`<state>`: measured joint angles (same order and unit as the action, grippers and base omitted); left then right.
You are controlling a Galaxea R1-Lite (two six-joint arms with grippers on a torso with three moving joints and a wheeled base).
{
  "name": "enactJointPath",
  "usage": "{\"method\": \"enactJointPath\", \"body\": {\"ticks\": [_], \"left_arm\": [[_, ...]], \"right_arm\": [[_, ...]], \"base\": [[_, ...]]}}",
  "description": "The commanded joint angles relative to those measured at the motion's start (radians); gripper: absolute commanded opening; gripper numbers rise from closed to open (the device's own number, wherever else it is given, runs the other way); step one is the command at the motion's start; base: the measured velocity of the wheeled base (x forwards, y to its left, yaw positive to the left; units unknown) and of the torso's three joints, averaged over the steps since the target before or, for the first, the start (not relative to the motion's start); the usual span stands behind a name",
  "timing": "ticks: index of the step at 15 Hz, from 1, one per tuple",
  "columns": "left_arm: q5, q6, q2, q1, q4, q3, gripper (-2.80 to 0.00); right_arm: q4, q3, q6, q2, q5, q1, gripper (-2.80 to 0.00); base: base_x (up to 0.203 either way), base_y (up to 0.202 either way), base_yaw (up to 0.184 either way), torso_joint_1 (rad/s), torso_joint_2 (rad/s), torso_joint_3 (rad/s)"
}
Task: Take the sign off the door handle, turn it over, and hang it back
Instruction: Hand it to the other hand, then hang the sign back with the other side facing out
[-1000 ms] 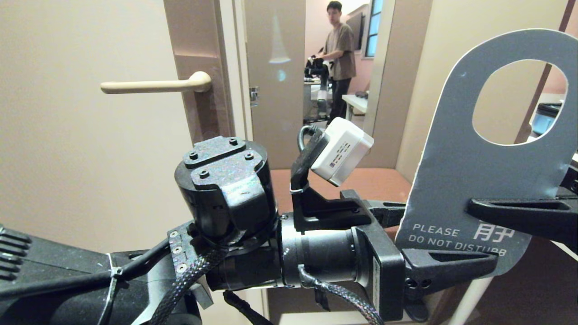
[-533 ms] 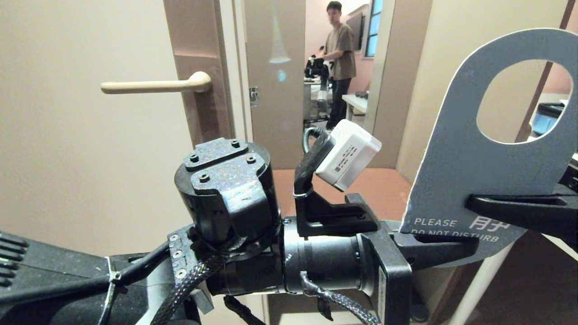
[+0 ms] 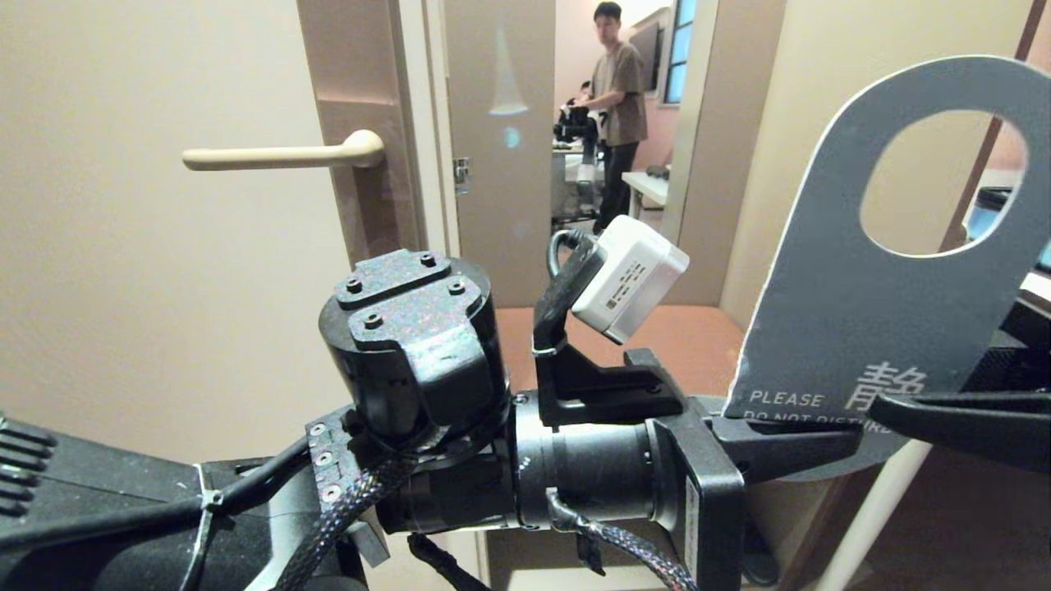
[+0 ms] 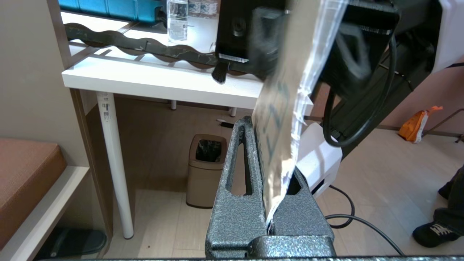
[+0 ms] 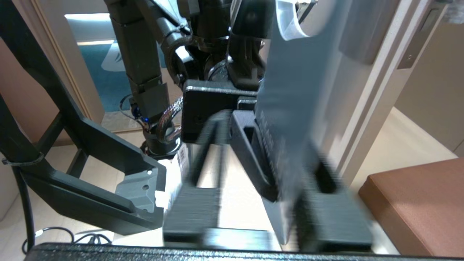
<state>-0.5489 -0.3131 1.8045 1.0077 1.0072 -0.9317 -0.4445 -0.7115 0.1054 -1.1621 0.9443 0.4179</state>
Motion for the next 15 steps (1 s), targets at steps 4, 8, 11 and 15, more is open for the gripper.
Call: {"method": "enactJointPath", "body": {"ticks": [4,8,11,15], "left_arm": [[-0.003,-0.003,-0.002,0.000,0.005,0.005,-2.80],[0.001,-0.003,-0.010,-0.029,0.005,0.011,-2.80],[0.001,0.000,-0.036,-0.064,0.005,0.040,-2.80],[0.001,0.003,-0.099,-0.098,0.005,0.104,-2.80]], "right_arm": [[-0.004,0.012,-0.001,0.010,0.002,-0.001,0.00],[-0.005,0.047,-0.003,0.040,-0.001,-0.001,0.00],[-0.005,0.079,-0.003,0.070,-0.022,-0.004,0.00],[-0.005,0.113,-0.003,0.097,-0.077,-0.004,0.00]], "base": [[0.000,0.000,0.000,0.000,0.00,0.000],[0.000,0.000,0.000,0.000,0.00,0.000],[0.000,0.000,0.000,0.000,0.00,0.000],[0.000,0.000,0.000,0.000,0.00,0.000]]}}
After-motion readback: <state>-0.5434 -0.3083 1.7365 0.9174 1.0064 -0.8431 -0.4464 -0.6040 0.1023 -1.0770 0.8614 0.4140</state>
